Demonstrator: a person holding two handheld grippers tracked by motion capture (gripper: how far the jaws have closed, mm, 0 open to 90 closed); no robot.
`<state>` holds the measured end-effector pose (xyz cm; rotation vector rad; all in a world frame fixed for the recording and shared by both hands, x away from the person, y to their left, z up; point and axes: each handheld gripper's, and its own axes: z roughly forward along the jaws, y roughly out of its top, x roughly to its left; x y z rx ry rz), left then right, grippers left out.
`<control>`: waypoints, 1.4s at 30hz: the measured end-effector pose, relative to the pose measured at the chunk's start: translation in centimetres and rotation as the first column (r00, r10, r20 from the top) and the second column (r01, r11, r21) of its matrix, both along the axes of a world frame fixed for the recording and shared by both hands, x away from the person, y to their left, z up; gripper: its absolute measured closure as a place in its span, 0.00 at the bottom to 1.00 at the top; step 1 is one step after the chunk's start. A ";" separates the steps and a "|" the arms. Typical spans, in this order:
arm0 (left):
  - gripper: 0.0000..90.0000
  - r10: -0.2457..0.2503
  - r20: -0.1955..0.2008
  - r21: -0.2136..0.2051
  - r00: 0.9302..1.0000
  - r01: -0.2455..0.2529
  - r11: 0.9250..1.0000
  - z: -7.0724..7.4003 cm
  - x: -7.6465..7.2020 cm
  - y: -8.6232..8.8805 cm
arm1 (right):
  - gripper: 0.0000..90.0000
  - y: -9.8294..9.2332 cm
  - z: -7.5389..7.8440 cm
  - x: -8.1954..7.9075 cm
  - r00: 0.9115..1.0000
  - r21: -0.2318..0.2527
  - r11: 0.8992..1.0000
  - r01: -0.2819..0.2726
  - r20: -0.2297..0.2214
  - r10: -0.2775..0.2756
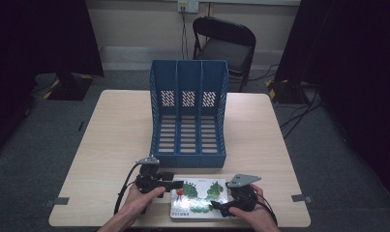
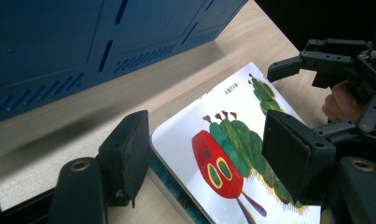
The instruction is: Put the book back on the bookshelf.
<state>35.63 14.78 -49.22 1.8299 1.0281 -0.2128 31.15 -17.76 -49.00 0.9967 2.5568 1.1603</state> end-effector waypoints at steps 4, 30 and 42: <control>0.37 0.019 -0.056 -0.048 0.998 -0.022 0.999 -0.4 0.1 0.4 | 0.12 -0.1 0.0 0.1 1.000 0.002 1.000 0.003 0.002 -0.003; 0.60 -0.023 -0.147 -0.116 0.989 0.006 0.993 -1.0 0.0 0.5 | 0.10 -0.3 -0.2 0.4 0.999 0.005 1.000 0.030 -0.016 -0.030; 0.84 -0.062 -0.101 0.009 0.993 0.063 0.998 -0.7 0.1 0.1 | 0.12 -0.5 0.0 0.6 0.999 0.011 0.999 0.039 -0.007 -0.039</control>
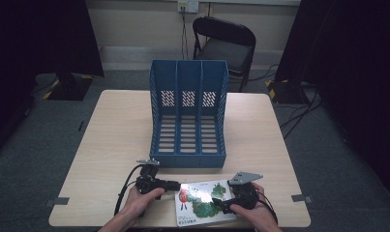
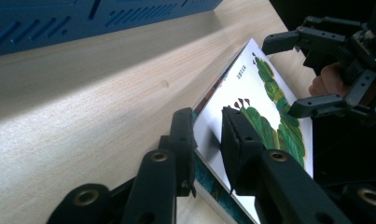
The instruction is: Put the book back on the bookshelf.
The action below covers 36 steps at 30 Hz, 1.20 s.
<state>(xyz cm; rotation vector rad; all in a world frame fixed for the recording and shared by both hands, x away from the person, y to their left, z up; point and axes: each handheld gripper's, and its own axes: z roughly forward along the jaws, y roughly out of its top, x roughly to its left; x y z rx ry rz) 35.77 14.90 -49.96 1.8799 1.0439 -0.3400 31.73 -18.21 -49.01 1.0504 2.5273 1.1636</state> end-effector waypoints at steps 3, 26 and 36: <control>0.84 -0.013 0.037 0.013 0.999 0.012 1.000 0.4 0.0 -0.1 | 0.15 -0.3 0.2 0.2 1.000 0.024 1.000 0.000 -0.007 0.000; 0.84 -0.036 0.095 0.013 0.995 0.035 0.999 1.5 -0.5 -0.9 | 0.13 -1.6 -0.4 1.5 0.991 0.077 0.996 0.045 -0.133 -0.034; 0.86 -0.018 0.058 -0.041 0.998 0.021 0.999 1.7 -0.1 -0.8 | 0.14 -0.4 1.1 -0.6 0.998 0.073 0.996 -0.059 -0.010 0.060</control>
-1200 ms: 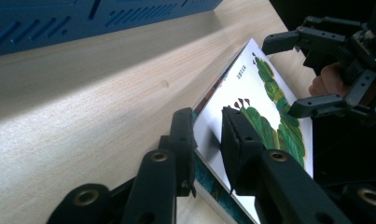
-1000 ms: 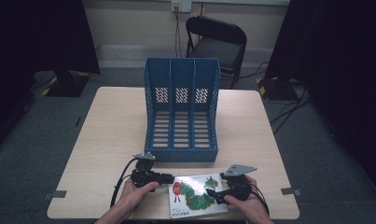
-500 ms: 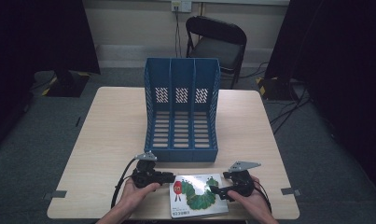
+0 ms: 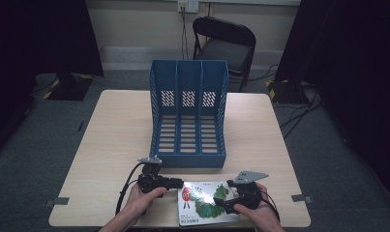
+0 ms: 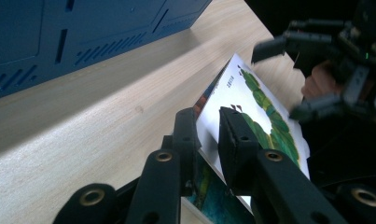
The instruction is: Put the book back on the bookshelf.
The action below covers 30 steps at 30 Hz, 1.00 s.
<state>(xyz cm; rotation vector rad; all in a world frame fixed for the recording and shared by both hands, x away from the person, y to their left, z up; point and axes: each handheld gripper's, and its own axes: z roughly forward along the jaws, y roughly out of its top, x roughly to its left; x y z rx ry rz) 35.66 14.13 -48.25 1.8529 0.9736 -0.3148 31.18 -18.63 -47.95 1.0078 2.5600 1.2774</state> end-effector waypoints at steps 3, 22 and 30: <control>0.87 -0.003 0.005 -0.008 1.000 0.003 1.000 0.4 0.1 -0.1 | 0.14 1.0 -0.2 -0.7 0.998 -0.011 0.998 -0.067 0.013 0.067; 0.87 0.016 -0.042 -0.085 0.999 -0.020 0.996 0.3 0.2 0.0 | 0.14 -0.9 -0.3 -1.0 1.000 -0.047 0.999 0.013 -0.020 -0.014; 0.73 0.019 -0.088 -0.118 0.996 -0.030 0.993 -0.2 0.0 0.0 | 0.09 -1.6 -1.0 -0.5 0.994 -0.027 0.999 0.035 -0.102 -0.037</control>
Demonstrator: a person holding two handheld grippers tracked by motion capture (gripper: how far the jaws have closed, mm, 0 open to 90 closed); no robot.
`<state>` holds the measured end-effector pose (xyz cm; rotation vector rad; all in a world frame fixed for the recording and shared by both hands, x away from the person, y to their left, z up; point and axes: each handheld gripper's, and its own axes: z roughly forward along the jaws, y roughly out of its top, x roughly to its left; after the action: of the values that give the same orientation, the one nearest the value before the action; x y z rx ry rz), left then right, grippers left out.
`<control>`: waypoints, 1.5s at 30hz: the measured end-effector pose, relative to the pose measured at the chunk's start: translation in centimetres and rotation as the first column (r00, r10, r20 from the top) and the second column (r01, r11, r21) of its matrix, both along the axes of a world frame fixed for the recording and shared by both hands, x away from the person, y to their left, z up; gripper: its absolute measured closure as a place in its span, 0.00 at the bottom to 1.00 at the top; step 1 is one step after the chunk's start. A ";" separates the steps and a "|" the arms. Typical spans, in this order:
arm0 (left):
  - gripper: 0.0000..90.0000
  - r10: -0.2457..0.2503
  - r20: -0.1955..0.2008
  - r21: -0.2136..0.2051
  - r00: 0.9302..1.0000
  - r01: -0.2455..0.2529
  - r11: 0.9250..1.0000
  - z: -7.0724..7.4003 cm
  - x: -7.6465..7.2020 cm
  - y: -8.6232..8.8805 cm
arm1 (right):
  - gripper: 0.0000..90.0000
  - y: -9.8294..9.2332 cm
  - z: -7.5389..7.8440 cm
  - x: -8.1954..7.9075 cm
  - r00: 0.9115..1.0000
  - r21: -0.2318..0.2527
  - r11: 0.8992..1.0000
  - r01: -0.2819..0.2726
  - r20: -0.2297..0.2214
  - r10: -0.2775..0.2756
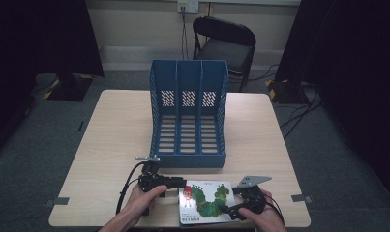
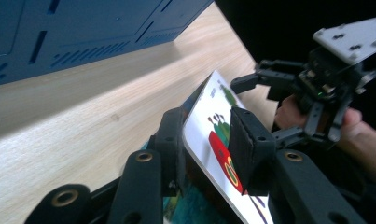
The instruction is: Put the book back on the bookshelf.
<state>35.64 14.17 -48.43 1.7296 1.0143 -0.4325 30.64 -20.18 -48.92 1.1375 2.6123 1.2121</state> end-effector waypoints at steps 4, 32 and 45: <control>0.70 0.006 -0.017 -0.044 1.000 -0.007 0.999 -0.2 0.0 -0.1 | 0.08 0.1 0.1 -0.1 1.000 0.011 1.000 0.016 0.002 -0.016; 0.91 0.016 -0.019 -0.023 1.000 -0.016 1.000 0.2 0.8 0.6 | 0.14 2.3 0.5 -1.1 0.992 0.022 0.995 -0.101 0.083 0.099; 0.92 0.062 -0.050 -0.034 0.997 -0.063 0.997 0.3 2.0 1.0 | 0.09 3.6 0.3 -2.2 0.971 -0.050 0.983 -0.179 0.153 0.184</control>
<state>37.67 15.22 -48.12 1.6583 1.0865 -0.4515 28.44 -16.55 -48.63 0.7759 2.6524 1.2243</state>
